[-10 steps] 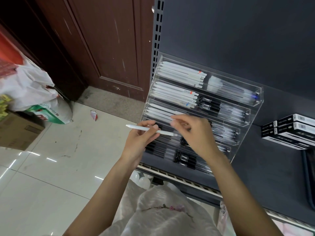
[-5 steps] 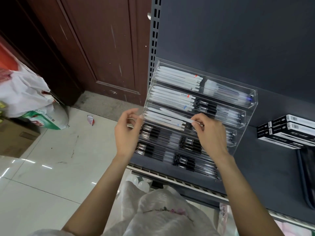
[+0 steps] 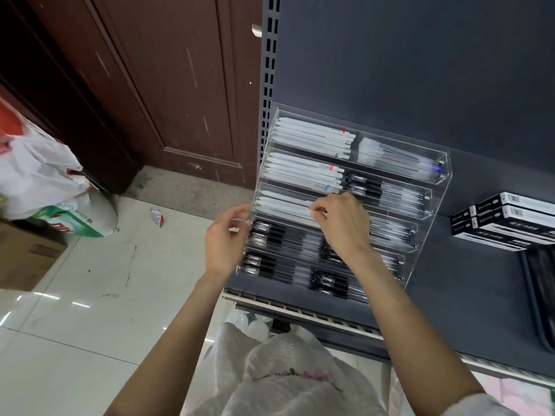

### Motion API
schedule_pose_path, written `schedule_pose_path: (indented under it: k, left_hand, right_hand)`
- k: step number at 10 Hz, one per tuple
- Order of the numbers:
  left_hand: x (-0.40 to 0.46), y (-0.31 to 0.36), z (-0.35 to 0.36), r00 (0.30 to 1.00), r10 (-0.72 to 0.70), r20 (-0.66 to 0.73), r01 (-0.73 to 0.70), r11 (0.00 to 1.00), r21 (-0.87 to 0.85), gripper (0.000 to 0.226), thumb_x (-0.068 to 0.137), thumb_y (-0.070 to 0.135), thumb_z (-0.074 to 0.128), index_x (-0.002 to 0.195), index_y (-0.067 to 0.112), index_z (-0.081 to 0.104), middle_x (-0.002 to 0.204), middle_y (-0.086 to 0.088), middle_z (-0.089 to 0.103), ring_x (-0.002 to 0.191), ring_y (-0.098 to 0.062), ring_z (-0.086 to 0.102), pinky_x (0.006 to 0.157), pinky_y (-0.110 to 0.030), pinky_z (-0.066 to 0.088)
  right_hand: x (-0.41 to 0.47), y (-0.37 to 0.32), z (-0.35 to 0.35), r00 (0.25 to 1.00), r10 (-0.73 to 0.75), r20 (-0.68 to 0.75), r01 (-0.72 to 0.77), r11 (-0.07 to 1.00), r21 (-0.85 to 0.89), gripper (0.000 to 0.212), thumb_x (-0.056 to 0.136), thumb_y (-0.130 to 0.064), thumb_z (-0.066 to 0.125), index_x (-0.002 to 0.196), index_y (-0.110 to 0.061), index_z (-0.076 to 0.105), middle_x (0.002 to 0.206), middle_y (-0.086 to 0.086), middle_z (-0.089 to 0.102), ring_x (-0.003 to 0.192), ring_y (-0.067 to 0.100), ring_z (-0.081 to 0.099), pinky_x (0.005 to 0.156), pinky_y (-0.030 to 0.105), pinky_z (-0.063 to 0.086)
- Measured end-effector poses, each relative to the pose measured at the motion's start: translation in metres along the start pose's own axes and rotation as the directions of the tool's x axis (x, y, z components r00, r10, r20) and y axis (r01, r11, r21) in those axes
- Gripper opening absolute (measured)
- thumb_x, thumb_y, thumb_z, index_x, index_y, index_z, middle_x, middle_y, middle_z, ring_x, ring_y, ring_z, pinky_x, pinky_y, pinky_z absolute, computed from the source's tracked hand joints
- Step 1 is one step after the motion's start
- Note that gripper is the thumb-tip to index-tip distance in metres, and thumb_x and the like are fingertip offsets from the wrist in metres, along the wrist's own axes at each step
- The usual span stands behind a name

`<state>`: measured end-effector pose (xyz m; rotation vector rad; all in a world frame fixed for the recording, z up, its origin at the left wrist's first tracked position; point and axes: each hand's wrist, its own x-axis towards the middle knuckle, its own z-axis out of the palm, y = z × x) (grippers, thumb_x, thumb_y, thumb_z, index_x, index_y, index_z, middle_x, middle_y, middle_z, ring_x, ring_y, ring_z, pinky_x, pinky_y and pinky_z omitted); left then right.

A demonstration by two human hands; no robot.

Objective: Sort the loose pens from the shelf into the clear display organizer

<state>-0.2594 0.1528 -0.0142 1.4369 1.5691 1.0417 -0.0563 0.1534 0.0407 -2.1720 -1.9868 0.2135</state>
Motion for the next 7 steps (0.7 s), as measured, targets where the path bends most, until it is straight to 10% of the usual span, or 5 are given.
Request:
schedule_pose_path:
  k: [7]
  left_hand:
    - [0.007, 0.013, -0.002, 0.997, -0.053, 0.049, 0.051, 0.998, 0.033, 0.020, 0.088, 0.016, 0.062, 0.106, 0.023, 0.059, 0.083, 0.008, 0.059, 0.071, 0.000, 0.054, 0.064, -0.014, 0.042]
  right_hand:
    - [-0.035, -0.005, 0.001, 0.929, 0.178, -0.325, -0.070, 0.945, 0.319, 0.009, 0.090, -0.016, 0.060, 0.094, -0.015, 0.068, 0.097, 0.000, 0.065, 0.095, 0.018, 0.055, 0.082, 0.026, 0.042]
